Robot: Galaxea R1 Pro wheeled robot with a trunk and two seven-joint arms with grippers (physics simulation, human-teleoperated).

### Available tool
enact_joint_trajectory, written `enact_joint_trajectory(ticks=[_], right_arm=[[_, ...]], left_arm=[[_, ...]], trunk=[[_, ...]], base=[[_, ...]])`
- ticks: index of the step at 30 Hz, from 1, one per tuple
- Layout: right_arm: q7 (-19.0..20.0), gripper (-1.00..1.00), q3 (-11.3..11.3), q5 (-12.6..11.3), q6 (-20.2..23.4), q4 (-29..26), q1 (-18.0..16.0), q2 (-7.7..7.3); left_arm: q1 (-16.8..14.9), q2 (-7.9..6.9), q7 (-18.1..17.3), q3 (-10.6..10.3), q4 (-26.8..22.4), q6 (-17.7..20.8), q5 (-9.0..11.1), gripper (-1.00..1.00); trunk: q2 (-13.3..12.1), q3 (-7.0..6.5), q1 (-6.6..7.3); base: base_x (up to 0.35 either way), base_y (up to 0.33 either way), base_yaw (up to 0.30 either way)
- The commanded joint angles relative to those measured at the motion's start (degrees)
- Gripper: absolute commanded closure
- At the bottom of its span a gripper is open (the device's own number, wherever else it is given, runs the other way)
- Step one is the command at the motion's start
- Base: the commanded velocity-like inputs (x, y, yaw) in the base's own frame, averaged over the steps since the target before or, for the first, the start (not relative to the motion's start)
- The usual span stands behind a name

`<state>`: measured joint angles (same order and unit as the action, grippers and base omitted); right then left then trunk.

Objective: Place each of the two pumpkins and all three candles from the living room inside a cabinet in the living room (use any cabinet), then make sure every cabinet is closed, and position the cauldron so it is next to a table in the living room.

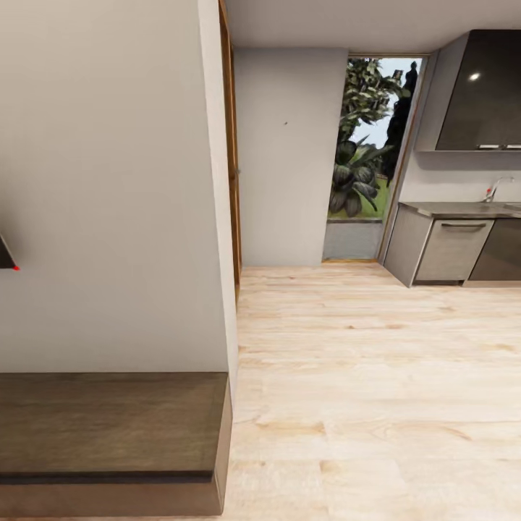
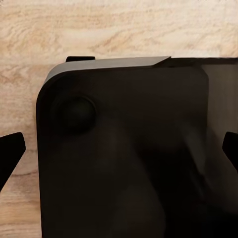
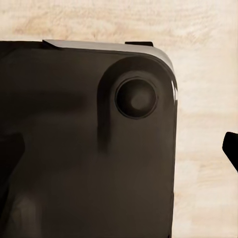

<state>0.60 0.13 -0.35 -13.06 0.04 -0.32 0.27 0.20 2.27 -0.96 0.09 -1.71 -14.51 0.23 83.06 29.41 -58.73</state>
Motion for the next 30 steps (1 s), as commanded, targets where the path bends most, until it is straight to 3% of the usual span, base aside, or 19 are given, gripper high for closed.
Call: enact_joint_trajectory(ticks=[1, 7, 14, 17, 19, 21, 22, 23, 25, 26, 27, 28, 30], right_arm=[[0.0, -1.00, -0.1, -0.2, -0.3, 0.0, 0.0, -0.02], [-0.1, -1.00, -0.3, -0.4, -1.1, 0.0, 0.0, -0.08], [-0.1, -1.00, -0.4, -0.4, -1.3, 0.0, 0.0, -0.09], [-0.1, -1.00, -0.4, -0.5, -1.3, 0.0, 0.0, -0.09], [-0.1, -1.00, -0.4, -0.4, -1.3, 0.0, 0.0, -0.09], [-0.1, -1.00, -0.3, -0.4, -1.4, 0.0, 0.0, -0.06], [-0.1, -1.00, -0.3, -0.3, -1.3, 0.0, 0.0, -0.05], [-0.2, -1.00, -0.1, 0.0, -1.3, 0.0, 0.0, -0.07], [0.0, -1.00, -0.2, -0.2, -1.2, 0.0, 0.0, -0.07], [0.3, -1.00, -0.1, -0.1, -1.0, 0.0, 0.0, -0.04], [0.4, -1.00, -0.1, 0.0, -1.0, 0.0, 0.0, -0.03], [1.2, -1.00, -0.1, 0.1, -0.8, 0.0, 0.0, -0.04], [2.7, -1.00, -0.1, 0.2, -0.6, -0.2, 0.0, -0.09]], left_arm=[[0.0, -0.03, -0.1, 0.1, -0.1, -0.1, 0.0, -1.00], [-0.1, -0.27, 0.3, 0.0, -1.4, -0.2, 0.0, -1.00], [-0.6, -0.86, 0.6, 0.2, -11.2, 0.7, 0.4, -1.00], [-1.1, -0.77, 0.5, 0.2, -17.0, 3.0, 0.5, -1.00], [-1.5, -0.68, 0.5, 0.3, -21.5, 6.7, 0.6, -1.00], [-2.6, -0.57, 0.5, 0.3, -29.6, 18.0, 0.7, -1.00], [-2.8, -0.55, 0.5, 0.3, -31.3, 20.7, 0.7, -1.00], [-3.7, -0.49, 0.3, 0.3, -36.4, 28.4, 0.7, -1.00], [-4.6, -0.41, 0.1, 0.3, -41.9, 35.2, 1.9, -1.00], [-5.5, -0.42, 0.0, 0.3, -44.1, 37.7, 4.3, -1.00], [-5.9, -0.47, 0.0, 0.3, -44.5, 38.2, 5.4, -1.00], [-7.5, -0.65, -0.1, 0.3, -45.4, 39.4, 9.5, -1.00], [-9.3, -0.78, -0.2, 0.2, -45.9, 40.4, 13.9, -1.00]], trunk=[[0.0, 0.04, 0.00], [0.0, 0.04, 0.00], [0.0, 0.04, 0.00], [0.0, 0.04, 0.00], [0.0, 0.04, 0.00], [0.0, 0.04, 0.00], [0.0, 0.04, 0.00], [0.0, 0.04, 0.00], [0.0, 0.04, 0.00], [0.0, 0.04, 0.00], [0.0, 0.04, 0.00], [0.0, 0.04, 0.00], [0.0, 0.04, 0.00]], base=[[0.001, 0.000, 0.000], [0.000, 0.000, 0.000], [0.000, 0.000, 0.000], [0.000, 0.000, 0.000], [0.000, 0.000, 0.000], [0.000, 0.000, 0.000], [0.000, 0.000, 0.000], [0.000, 0.000, 0.000], [0.000, 0.000, 0.000], [0.000, 0.000, 0.000], [0.000, 0.000, 0.000], [0.000, 0.000, 0.000], [0.000, 0.000, 0.000]])
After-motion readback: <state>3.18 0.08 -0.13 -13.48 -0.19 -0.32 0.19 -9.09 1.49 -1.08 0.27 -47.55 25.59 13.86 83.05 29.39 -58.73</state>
